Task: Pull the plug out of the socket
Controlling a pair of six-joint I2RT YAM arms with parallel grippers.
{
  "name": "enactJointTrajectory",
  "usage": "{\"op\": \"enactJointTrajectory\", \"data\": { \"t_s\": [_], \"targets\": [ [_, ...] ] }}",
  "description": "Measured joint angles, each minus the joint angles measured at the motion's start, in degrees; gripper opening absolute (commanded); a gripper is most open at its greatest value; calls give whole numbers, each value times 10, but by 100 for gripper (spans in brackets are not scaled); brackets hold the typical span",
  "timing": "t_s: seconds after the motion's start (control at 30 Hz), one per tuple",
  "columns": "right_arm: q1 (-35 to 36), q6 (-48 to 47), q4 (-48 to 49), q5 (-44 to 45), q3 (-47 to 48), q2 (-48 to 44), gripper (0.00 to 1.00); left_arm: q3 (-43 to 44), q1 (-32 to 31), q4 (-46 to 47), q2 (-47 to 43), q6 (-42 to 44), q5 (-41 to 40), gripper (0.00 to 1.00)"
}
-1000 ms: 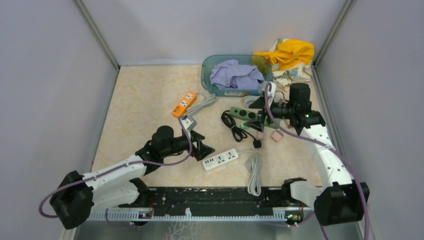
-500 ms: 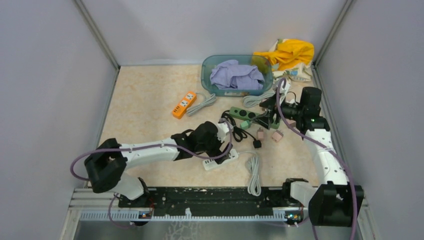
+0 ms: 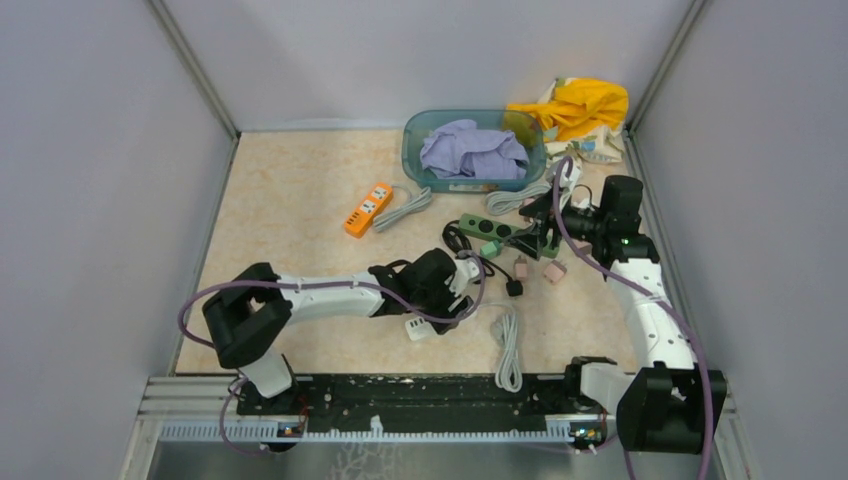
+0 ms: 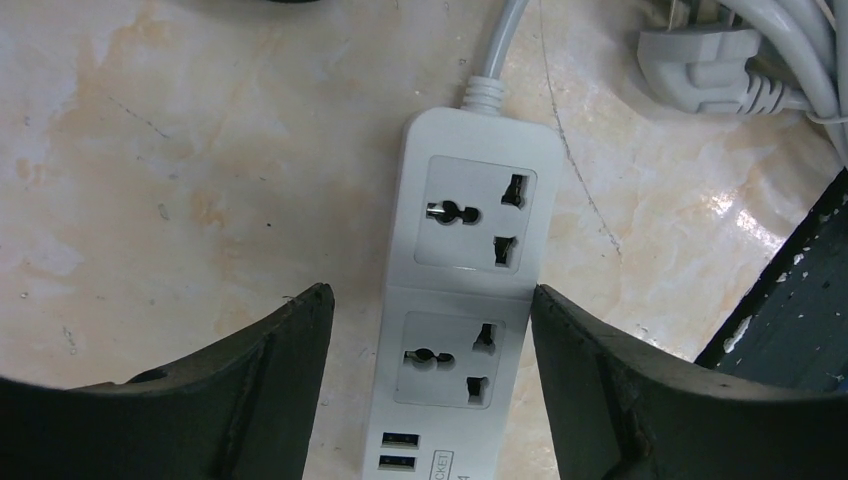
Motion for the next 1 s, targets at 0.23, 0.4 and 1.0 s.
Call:
{"op": "enactJointTrajectory", "data": {
  "t_s": [0.23,0.4,1.0],
  "targets": [
    [-2,0,0,-4,0,0,85,1,-2,-6,19,-9,8,57],
    [-4,0,0,-5,-3,0,85,16,-5,-11,31,-14,4,23],
    [-8,0,7,-12,-6,0,85,-138,86,13,-195,-56,-33,0]
  ]
}}
